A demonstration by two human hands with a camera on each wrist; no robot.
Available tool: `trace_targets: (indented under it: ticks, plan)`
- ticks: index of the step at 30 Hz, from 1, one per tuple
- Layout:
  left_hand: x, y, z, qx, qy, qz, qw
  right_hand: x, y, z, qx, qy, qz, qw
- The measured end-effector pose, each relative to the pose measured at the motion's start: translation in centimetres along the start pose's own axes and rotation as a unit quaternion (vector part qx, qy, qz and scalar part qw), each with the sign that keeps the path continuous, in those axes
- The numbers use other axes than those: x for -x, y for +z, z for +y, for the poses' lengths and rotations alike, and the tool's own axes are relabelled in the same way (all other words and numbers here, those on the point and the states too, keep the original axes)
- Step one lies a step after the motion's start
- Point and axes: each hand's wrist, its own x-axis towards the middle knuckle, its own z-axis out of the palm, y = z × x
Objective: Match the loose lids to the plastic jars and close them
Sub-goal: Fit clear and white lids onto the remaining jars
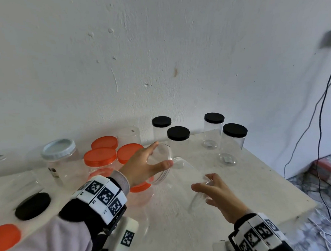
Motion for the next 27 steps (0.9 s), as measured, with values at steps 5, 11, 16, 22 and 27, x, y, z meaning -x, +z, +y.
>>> trace_targets:
  ticks: [5, 11, 16, 22, 27]
  plan:
    - [0.2, 0.1, -0.2, 0.017, -0.008, 0.02, 1.0, -0.3, 0.8, 0.3, 0.039, 0.008, -0.035, 0.999]
    - [0.1, 0.4, -0.4, -0.005, -0.009, 0.035, 0.999, -0.9, 1.3, 1.9, 0.156, -0.052, 0.009, 0.986]
    - [0.0, 1.0, -0.4, -0.02, 0.0, 0.04, 0.999, -1.0, 2.0, 2.8, 0.185, -0.09, 0.014, 0.979]
    - [0.1, 1.4, -0.3, -0.044, 0.01, 0.037, 0.998, -1.5, 2.3, 3.7, 0.142, -0.097, 0.014, 0.985]
    - [0.0, 1.6, -0.1, -0.063, 0.012, 0.031, 0.997, -1.4, 1.9, 4.7, 0.14, -0.093, -0.001, 0.986]
